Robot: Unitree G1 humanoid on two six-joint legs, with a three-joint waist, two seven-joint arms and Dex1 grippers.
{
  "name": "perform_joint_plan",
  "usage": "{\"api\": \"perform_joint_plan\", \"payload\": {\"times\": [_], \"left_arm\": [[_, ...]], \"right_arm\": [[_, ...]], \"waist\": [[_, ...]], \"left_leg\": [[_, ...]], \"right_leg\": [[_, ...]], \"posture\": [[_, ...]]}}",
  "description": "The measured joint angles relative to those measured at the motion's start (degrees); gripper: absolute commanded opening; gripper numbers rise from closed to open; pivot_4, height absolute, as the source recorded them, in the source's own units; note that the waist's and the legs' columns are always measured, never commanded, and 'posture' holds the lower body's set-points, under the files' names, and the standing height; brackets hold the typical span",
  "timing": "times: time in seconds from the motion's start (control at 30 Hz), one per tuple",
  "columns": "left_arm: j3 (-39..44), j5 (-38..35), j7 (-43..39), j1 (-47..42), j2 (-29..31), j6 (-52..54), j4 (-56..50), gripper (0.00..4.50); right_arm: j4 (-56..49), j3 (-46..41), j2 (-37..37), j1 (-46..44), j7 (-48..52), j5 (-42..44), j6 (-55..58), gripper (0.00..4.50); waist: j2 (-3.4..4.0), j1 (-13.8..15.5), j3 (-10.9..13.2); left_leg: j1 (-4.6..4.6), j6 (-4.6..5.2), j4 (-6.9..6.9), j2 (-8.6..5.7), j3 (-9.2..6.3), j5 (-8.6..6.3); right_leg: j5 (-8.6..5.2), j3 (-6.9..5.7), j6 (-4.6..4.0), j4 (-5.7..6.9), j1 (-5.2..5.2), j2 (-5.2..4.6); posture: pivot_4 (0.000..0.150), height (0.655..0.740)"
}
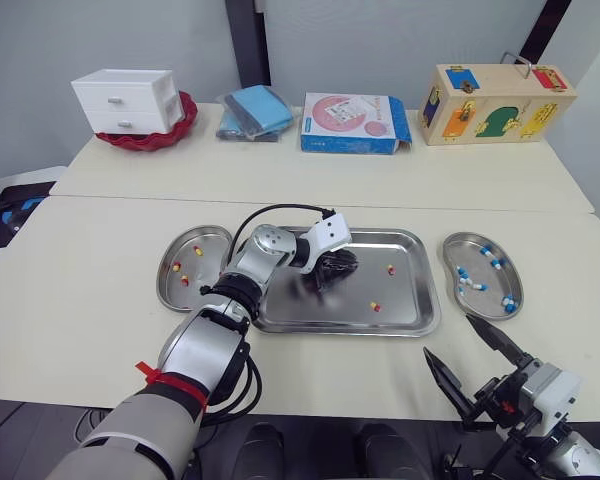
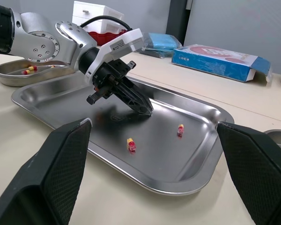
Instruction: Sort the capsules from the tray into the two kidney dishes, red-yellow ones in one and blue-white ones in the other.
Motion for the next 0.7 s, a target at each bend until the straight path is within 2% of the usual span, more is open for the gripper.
{"api": "perform_joint_plan", "payload": {"times": [0.23, 0.27, 0.7], "left_arm": [[0.0, 0.0, 0.1, 0.2, 0.0, 0.0, -0.3, 0.28], [0.0, 0.0, 0.0, 0.3, 0.0, 0.0, -0.4, 0.14], [0.1, 0.0, 0.0, 1.2, 0.1, 0.0, -1.7, 0.14]], "right_arm": [[0.0, 0.3, -0.1, 0.0, -0.1, 0.0, 0.0, 4.5], [0.0, 0.3, -0.1, 0.0, -0.1, 0.0, 0.0, 4.5], [0.0, 0.6, -0.2, -0.2, -0.1, 0.0, 0.0, 4.5]], "waist": [[0.0, 0.0, 0.0], [0.0, 0.0, 0.0], [0.0, 0.0, 0.0]], "left_leg": [[0.0, 0.0, 0.0, 0.0, 0.0, 0.0], [0.0, 0.0, 0.0, 0.0, 0.0, 0.0], [0.0, 0.0, 0.01, 0.0, 0.0, 0.0]], "right_leg": [[0.0, 0.0, 0.0, 0.0, 0.0, 0.0], [0.0, 0.0, 0.0, 0.0, 0.0, 0.0], [0.0, 0.0, 0.0, 0.0, 0.01, 0.0]], "posture": [[0.15, 0.74], [0.15, 0.74], [0.15, 0.74]]}}
